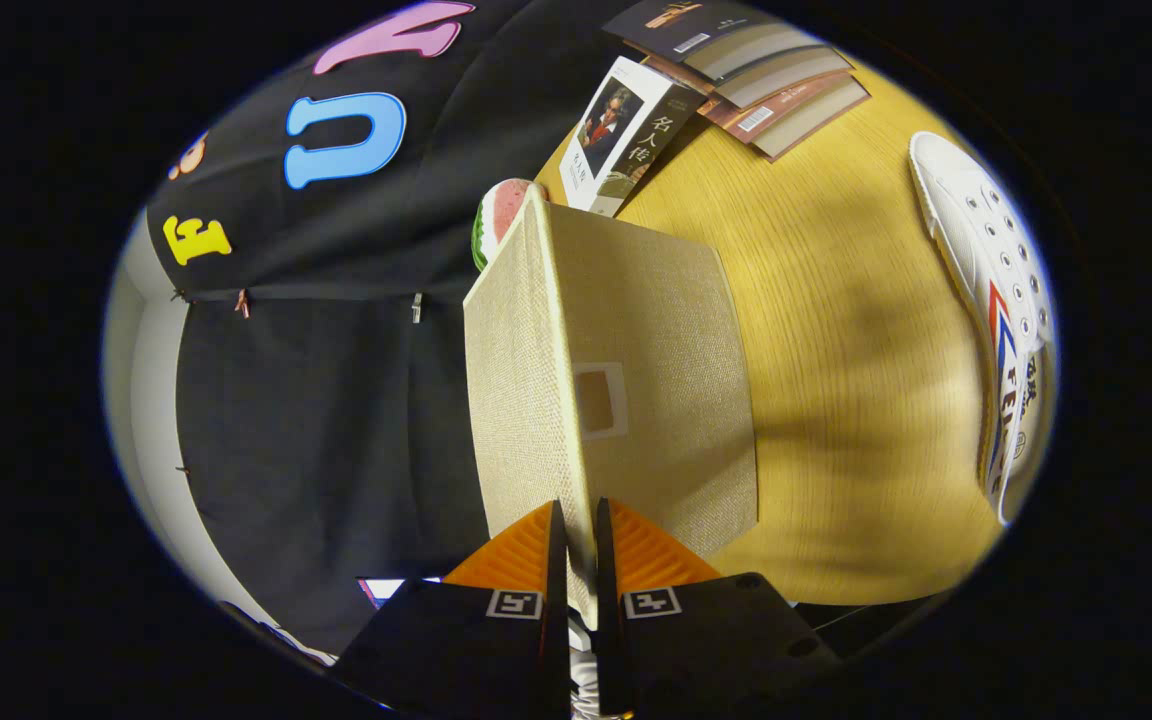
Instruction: Open the storage box then place both shoes into the box .Put the left shoe in first, then the right shoe, with the right side of both shoes facing outward in a uniform manner.
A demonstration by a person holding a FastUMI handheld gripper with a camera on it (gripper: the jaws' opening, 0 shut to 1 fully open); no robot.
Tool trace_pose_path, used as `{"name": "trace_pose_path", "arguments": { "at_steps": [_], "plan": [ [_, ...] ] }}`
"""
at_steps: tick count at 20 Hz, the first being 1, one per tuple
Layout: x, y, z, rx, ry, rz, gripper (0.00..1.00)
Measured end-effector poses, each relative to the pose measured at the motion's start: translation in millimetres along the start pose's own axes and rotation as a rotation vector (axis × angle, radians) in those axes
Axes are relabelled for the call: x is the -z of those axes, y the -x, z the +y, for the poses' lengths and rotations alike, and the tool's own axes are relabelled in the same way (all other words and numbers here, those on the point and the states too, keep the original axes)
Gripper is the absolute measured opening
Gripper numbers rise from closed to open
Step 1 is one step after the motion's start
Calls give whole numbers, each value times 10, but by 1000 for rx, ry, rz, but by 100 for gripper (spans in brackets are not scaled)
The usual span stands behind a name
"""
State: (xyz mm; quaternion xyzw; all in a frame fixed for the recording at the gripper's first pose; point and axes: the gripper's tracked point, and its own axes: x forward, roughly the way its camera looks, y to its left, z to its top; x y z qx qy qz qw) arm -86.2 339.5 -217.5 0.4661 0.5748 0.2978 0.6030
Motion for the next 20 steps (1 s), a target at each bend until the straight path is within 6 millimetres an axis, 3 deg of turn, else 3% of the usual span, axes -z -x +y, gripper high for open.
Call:
{"name": "trace_pose_path", "arguments": {
  "at_steps": [4,10,15,20],
  "plan": [
    [1,16,16,4,17,-5,6],
    [-36,63,97,39,8,-30,6],
    [-109,181,581,-16,41,-40,5],
    [-34,155,1237,-80,165,-19,5]
  ]
}}
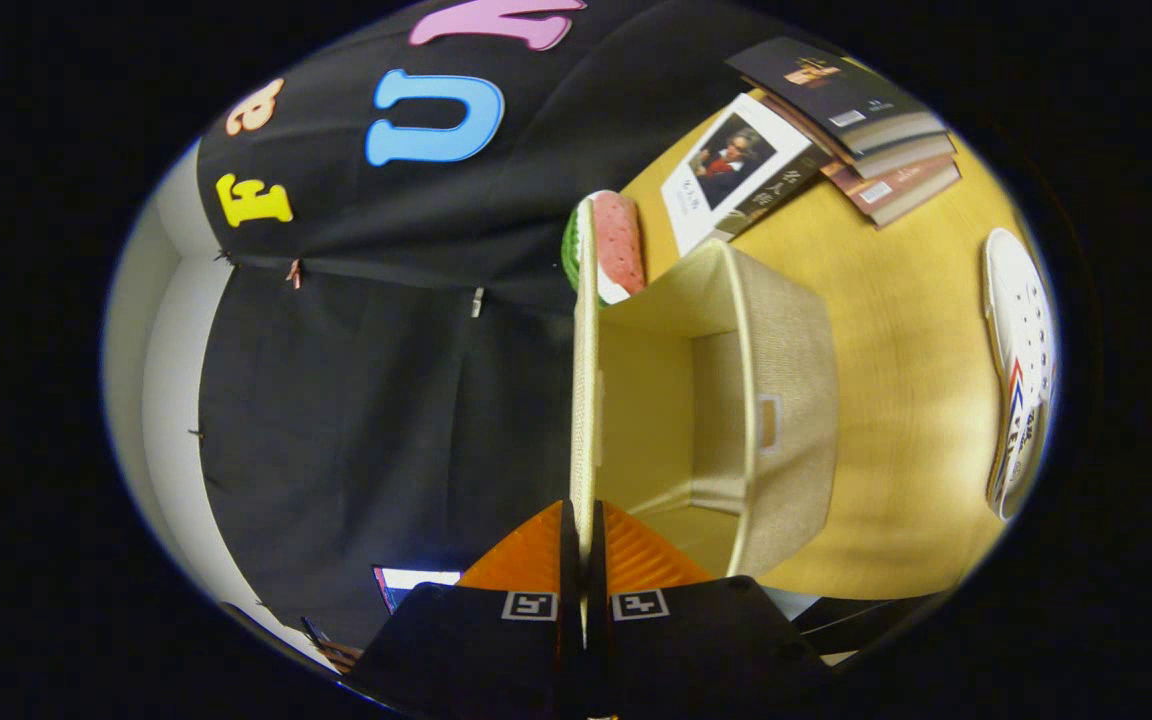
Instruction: Open the storage box then place both shoes into the box .Put the left shoe in first, then the right shoe, with the right side of both shoes facing outward in a uniform manner.
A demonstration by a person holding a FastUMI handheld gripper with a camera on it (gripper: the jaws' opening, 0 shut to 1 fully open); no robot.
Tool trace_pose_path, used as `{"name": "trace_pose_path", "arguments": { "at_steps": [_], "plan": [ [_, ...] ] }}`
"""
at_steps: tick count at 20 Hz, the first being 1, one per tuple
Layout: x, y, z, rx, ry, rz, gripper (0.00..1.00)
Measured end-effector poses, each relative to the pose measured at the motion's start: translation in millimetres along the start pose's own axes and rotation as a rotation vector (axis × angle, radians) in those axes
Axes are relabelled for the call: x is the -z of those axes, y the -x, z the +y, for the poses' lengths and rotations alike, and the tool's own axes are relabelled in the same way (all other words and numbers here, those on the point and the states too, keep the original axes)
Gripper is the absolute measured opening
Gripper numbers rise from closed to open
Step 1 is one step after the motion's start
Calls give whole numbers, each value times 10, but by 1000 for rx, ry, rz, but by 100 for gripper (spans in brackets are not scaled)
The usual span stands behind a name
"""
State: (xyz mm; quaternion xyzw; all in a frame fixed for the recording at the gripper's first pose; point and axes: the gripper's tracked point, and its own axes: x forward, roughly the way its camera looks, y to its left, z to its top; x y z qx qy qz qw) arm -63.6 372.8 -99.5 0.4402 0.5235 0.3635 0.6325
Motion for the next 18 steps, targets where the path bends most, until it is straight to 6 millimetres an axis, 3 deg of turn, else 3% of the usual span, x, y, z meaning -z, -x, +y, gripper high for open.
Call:
{"name": "trace_pose_path", "arguments": {
  "at_steps": [4,9,14,18],
  "plan": [
    [92,-234,633,-80,104,37,5],
    [228,-789,1198,-142,170,110,6],
    [423,-1418,1480,-139,212,165,6],
    [578,-1910,1491,-96,254,202,6]
  ]
}}
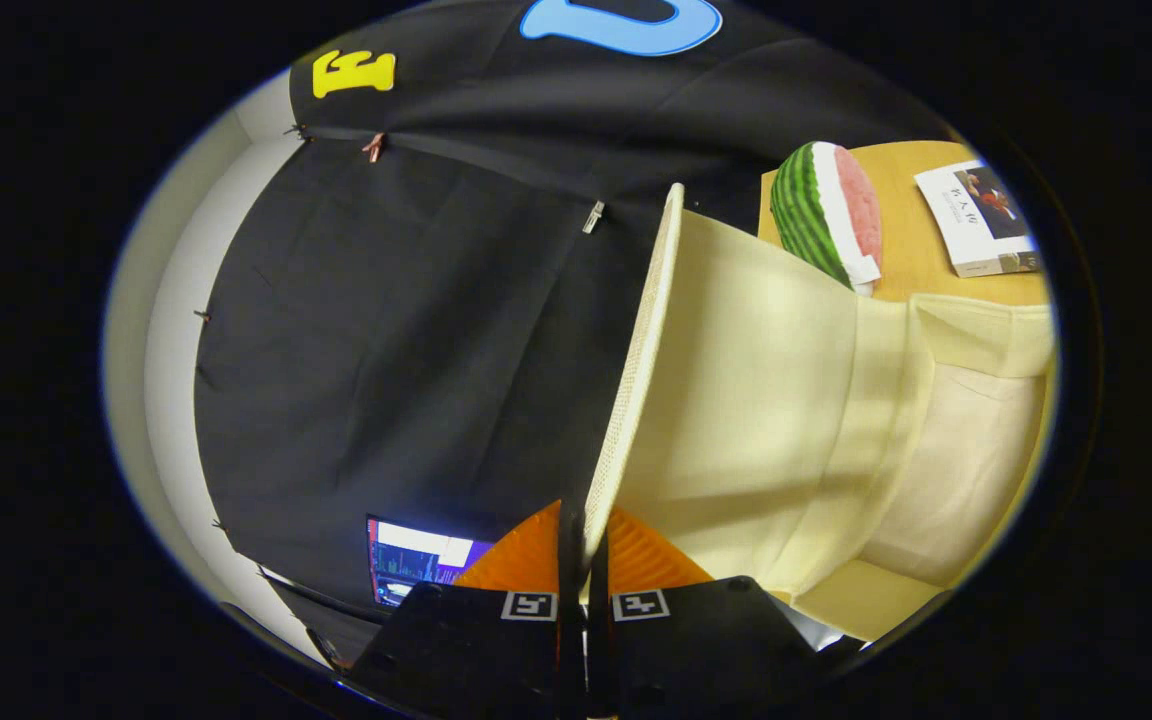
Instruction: Open the storage box then place both shoes into the box .Put the left shoe in first, then the right shoe, with the right side of both shoes facing outward in a uniform manner.
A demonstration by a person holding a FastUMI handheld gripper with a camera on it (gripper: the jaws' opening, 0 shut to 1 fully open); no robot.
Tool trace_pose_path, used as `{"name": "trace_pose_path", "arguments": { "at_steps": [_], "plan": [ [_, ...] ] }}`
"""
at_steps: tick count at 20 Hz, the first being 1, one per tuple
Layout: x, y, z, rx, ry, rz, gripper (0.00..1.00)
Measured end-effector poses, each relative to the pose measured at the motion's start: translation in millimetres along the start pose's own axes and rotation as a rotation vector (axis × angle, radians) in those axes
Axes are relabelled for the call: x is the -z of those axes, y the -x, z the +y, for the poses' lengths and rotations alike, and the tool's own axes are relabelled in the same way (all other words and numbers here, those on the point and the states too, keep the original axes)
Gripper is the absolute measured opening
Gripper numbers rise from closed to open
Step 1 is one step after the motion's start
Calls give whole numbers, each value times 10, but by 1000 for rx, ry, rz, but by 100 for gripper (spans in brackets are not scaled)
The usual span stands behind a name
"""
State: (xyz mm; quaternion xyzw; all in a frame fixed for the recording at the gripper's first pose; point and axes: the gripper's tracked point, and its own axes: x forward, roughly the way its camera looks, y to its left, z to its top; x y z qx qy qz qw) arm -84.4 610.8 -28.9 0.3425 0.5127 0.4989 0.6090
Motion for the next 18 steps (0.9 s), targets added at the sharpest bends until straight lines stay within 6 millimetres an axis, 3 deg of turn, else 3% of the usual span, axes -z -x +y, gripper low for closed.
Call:
{"name": "trace_pose_path", "arguments": {
  "at_steps": [3,7,8,12,15,18],
  "plan": [
    [34,-227,-55,26,11,13,6],
    [29,-287,-15,36,-13,8,6],
    [-11,-311,-3,37,-21,5,10],
    [-114,21,-161,116,90,-49,97],
    [-236,496,-288,219,227,-129,98],
    [-536,1115,-458,335,339,-266,98]
  ]
}}
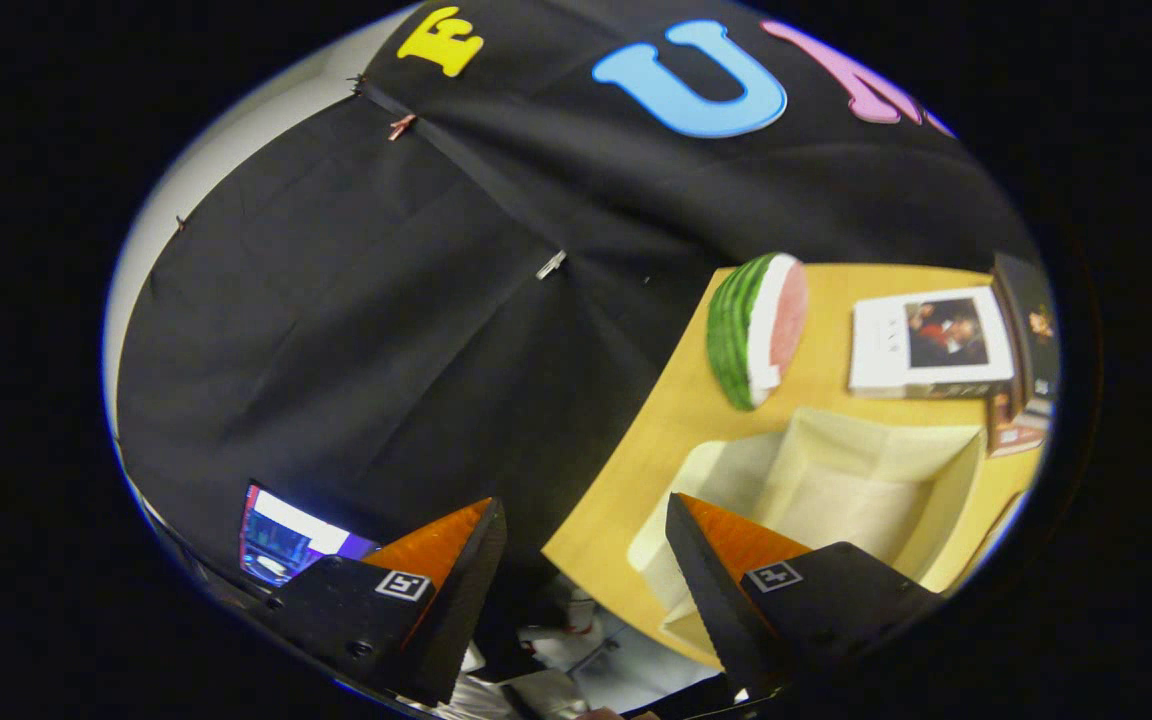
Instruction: Open the storage box then place both shoes into the box .Put the left shoe in first, then the right shoe, with the right side of both shoes facing outward in a uniform manner.
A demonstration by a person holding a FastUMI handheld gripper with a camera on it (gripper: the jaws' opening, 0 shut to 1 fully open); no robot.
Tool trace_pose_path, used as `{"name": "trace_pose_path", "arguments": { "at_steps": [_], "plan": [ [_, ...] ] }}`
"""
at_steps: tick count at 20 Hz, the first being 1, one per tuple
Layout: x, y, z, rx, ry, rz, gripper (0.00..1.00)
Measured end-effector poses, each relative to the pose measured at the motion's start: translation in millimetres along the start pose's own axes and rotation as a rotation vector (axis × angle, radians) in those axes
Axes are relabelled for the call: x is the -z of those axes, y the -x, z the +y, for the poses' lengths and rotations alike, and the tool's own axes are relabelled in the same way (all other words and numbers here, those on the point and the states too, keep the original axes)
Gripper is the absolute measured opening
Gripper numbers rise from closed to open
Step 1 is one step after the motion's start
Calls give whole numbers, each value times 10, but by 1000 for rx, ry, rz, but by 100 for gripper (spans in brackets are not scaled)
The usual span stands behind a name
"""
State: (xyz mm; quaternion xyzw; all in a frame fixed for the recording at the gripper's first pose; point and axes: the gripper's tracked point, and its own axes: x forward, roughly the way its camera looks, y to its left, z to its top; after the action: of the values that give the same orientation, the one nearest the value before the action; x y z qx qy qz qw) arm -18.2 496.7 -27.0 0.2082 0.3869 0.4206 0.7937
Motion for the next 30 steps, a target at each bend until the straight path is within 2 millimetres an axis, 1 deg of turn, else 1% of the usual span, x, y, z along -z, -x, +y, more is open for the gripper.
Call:
{"name": "trace_pose_path", "arguments": {
  "at_steps": [1,3,4,5,6,7,9,10,11,12,14,17,19,22,24,30],
  "plan": [
    [-121,168,-171,44,17,-38,98],
    [-232,574,-531,143,38,-92,98],
    [-201,798,-720,209,51,-108,98],
    [-210,999,-987,290,66,-121,98],
    [-224,1110,-1241,356,84,-127,98],
    [-179,1257,-1443,411,100,-126,98],
    [23,1513,-1790,495,116,-102,98],
    [146,1680,-1876,522,115,-88,98],
    [245,1781,-2007,552,115,-80,99],
    [347,1893,-2188,586,117,-68,98],
    [559,2087,-2540,664,136,-37,99],
    [898,2314,-2956,730,149,14,99],
    [1149,2420,-3202,752,128,58,99],
    [1432,2444,-3577,775,93,110,99],
    [1612,2394,-3785,772,77,146,99],
    [2069,2181,-4229,755,98,263,99]
  ]
}}
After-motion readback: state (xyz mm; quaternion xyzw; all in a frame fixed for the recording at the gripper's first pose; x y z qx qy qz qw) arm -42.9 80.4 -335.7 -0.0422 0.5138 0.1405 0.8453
